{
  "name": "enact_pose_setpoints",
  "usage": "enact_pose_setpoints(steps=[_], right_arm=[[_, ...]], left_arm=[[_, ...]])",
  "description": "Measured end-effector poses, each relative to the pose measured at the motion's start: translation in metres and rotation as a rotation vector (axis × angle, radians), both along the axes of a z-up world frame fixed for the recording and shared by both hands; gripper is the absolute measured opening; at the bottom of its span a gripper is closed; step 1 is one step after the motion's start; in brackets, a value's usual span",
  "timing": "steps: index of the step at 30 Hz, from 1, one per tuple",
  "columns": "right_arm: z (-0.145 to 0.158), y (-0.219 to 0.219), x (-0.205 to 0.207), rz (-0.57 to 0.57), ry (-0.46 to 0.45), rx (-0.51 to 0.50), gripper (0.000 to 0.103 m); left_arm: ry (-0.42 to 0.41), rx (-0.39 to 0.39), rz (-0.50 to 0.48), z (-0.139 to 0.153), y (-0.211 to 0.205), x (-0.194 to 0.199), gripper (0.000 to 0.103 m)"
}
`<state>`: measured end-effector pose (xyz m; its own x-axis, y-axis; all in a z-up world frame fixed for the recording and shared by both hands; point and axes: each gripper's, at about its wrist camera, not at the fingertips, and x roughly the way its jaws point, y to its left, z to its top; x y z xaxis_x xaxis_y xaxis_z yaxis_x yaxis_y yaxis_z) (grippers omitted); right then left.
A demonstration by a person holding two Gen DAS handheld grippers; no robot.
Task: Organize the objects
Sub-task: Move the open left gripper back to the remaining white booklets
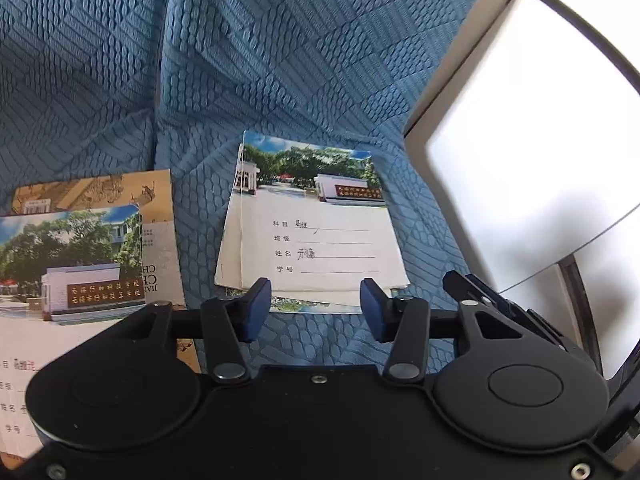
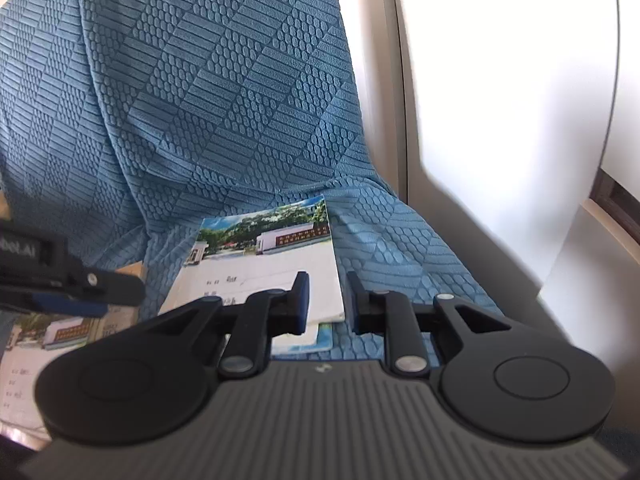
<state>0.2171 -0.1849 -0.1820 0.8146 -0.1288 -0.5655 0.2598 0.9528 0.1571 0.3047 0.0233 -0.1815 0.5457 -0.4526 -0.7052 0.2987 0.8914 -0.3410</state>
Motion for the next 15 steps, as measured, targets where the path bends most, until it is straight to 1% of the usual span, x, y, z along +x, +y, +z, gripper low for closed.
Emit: enact_pose_setpoints(steps=[2,5,11,15], right_arm=[[-0.007,-0.005,0.01,-0.015,0.027,0.008,0.022],[-0.02,-0.014,0.02,-0.038,0.081,0.056,0.022],[-0.035,-0.02,0.033,-0.026,0.107,0.124,0.024],[-0.042,-0.02,0.044,-0.035,0.128,0.133,0.027]], left_arm=[[0.017,0.004,0.012,-0.007,-0.002,0.009,0.043],[0.038,0.001,0.032,-0.017,-0.003,0.02,0.042],[0.089,0.009,0.08,-0.039,-0.002,0.038,0.043],[0.113,0.02,0.092,-0.051,-0.001,0.048,0.045]])
